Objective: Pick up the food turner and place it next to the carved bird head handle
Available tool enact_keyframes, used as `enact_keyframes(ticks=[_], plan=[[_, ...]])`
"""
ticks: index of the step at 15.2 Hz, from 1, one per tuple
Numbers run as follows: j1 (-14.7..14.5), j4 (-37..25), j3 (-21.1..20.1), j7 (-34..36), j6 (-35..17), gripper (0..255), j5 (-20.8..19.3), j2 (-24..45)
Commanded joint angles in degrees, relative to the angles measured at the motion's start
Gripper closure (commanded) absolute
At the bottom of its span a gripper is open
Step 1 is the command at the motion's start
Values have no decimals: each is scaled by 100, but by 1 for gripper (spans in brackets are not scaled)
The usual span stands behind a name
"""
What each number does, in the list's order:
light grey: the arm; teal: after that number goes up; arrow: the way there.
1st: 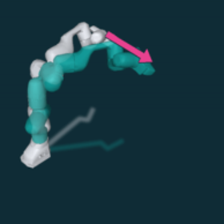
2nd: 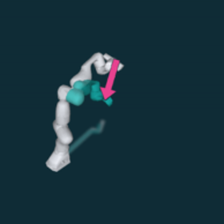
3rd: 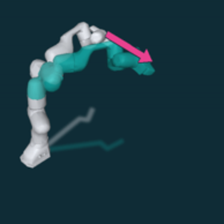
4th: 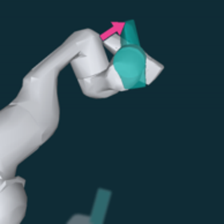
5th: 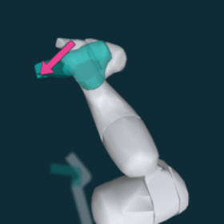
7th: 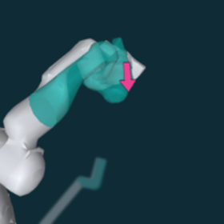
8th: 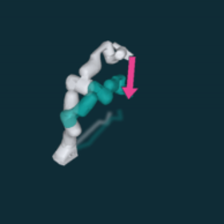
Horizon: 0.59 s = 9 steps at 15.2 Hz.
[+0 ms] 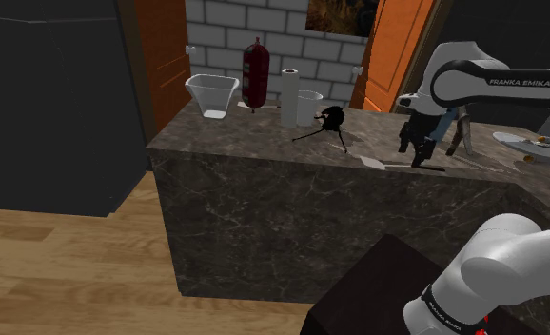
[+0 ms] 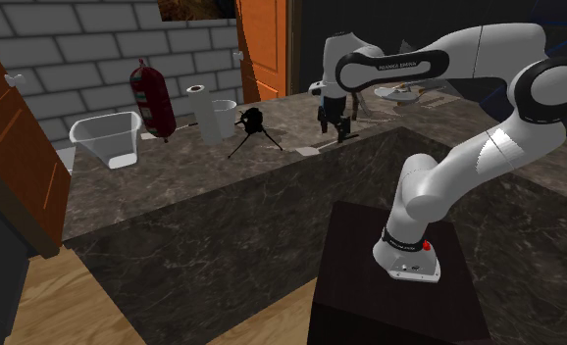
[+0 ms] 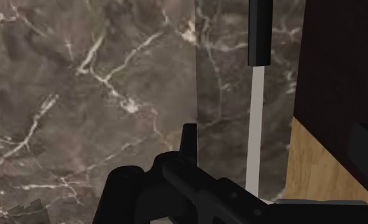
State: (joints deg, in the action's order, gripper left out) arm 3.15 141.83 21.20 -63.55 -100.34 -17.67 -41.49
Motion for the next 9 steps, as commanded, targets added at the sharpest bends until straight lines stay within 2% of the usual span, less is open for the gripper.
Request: enact_keyframes(ticks=[1, 3, 9], plan=[[-31, -313, -64, -24, 288, 0, 65, 28], [-63, -671, -140, -43, 610, 0, 137, 67], [-63, -671, -140, -43, 610, 0, 136, 67]])
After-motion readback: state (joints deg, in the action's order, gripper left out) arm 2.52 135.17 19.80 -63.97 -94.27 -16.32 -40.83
